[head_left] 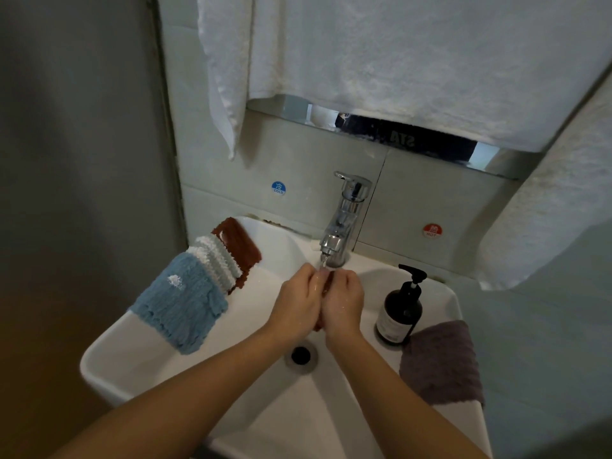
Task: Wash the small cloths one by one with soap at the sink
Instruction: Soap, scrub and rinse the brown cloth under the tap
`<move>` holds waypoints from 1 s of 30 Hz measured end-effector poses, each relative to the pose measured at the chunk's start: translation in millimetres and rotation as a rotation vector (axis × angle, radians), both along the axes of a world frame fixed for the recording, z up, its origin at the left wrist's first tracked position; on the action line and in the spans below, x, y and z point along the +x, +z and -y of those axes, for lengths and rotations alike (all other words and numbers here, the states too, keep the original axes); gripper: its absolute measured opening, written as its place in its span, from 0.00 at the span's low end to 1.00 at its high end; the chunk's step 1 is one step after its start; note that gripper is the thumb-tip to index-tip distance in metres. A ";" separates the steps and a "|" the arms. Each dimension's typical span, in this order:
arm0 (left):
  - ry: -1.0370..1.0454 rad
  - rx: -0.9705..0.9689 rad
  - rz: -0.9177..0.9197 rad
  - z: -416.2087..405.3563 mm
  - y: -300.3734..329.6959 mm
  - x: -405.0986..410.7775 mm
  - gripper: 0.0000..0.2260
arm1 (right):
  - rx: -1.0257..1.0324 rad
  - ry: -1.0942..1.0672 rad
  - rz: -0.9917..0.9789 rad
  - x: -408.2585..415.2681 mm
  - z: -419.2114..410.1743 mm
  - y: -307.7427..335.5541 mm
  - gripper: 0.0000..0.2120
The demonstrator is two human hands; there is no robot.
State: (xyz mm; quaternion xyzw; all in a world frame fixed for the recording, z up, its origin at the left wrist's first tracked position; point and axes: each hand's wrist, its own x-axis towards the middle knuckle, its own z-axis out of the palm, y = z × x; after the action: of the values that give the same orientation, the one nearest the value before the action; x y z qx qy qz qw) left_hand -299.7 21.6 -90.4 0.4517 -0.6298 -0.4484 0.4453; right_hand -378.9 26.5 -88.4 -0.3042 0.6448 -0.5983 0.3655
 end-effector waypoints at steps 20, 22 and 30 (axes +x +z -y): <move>0.061 0.081 -0.099 0.7 6.9 1.7 0.10 | 0.029 0.134 -0.290 5.9 -10.2 2.5 0.11; 0.193 0.041 -0.022 12.9 3.9 13.1 0.10 | 0.097 0.402 -0.388 7.6 -19.4 -6.9 0.11; 0.096 0.146 -0.100 13.4 3.8 19.6 0.10 | 0.003 0.193 -0.623 -22.0 -14.5 -13.4 0.13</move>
State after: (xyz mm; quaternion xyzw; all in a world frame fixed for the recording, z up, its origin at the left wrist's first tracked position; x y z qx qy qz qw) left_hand -280.2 8.2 -86.6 0.4900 -0.5499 -0.4932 0.4629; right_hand -400.9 41.1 -101.8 -0.5319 0.6946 -0.4383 0.2062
